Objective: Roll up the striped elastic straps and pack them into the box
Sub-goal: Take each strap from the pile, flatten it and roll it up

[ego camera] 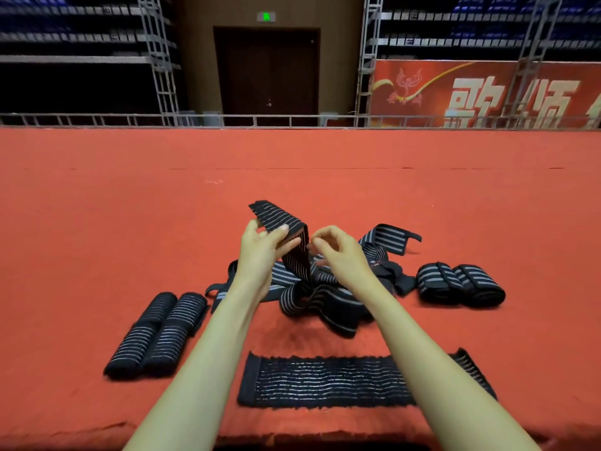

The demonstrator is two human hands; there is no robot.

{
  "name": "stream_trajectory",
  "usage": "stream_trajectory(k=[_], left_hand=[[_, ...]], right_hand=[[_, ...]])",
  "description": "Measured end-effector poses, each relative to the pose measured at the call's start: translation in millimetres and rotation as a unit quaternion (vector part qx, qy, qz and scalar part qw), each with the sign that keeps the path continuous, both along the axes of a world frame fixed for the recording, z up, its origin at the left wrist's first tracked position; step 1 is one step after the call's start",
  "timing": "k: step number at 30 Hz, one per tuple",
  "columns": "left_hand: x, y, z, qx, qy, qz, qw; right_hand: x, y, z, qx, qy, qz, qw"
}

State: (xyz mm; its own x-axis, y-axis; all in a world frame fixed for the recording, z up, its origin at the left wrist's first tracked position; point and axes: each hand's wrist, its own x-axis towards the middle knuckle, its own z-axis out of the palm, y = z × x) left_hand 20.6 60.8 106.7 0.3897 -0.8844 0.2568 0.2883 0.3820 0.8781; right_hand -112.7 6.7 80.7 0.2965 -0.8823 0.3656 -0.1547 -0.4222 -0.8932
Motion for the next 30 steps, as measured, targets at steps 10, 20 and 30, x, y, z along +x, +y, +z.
stream_trajectory(k=[10,20,30], left_hand=[[-1.6,21.4,2.9,0.006,-0.01,-0.072,0.997],[17.8,27.0,-8.9,0.008,0.072,-0.08,0.994],[47.2,21.6,-39.0,0.094,0.125,0.015,0.988]], right_hand=[[2.2,-8.6,-20.4,-0.019,0.149,-0.08,0.985],[16.7,-31.6,-45.9,0.01,0.237,-0.015,0.971],[-2.8,-27.6,12.5,-0.066,-0.143,-0.077,0.984]])
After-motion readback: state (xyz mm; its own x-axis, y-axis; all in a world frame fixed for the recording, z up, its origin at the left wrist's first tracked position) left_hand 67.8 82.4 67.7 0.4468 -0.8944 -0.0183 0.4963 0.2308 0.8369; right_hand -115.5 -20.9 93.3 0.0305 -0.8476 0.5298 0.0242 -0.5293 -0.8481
